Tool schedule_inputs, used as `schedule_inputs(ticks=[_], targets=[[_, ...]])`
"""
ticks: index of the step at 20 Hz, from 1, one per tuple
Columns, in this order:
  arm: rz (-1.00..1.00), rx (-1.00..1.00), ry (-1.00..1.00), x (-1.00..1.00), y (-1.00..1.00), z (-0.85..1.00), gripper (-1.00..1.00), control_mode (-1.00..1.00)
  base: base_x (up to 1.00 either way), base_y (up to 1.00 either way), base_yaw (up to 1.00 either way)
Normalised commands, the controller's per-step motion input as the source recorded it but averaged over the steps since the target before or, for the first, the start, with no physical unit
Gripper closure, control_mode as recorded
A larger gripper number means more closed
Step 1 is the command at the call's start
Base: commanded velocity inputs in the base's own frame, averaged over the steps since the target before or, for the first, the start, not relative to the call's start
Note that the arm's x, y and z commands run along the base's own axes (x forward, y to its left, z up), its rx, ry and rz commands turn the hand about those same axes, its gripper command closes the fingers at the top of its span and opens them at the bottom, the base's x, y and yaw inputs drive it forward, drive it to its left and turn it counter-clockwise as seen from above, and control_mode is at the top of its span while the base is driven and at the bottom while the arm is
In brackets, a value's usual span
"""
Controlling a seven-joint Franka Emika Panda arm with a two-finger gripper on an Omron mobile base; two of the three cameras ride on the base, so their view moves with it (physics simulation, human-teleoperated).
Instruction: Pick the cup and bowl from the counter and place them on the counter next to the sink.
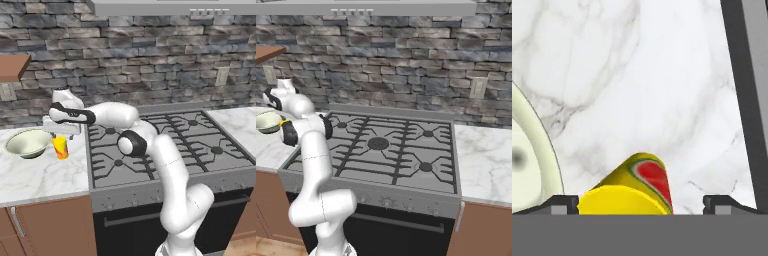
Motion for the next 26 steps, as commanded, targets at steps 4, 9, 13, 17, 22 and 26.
schedule_inputs(ticks=[4, 9, 13, 17, 22, 26], targets=[[-0.02, 0.0, 0.0, -0.03, -0.21, 0.0, -1.0, -1.0, 0.0, 0.0, 0.0], [-0.05, 0.0, 0.0, 0.0, -0.57, 0.0, -1.0, -1.0, 0.0, 0.0, 0.0], [-0.03, 0.0, 0.0, -0.13, -0.26, -0.19, -1.0, -1.0, 0.0, 0.0, 0.0], [0.0, 0.0, 0.0, -0.17, 0.12, -0.28, -1.0, -1.0, 0.0, 0.0, 0.0], [0.0, 0.0, 0.0, -0.18, 0.2, -0.01, -1.0, -1.0, 0.0, 0.0, 0.0], [0.0, 0.0, 0.0, -0.01, 0.02, 0.03, -1.0, -1.0, 0.0, 0.0, 0.0]])
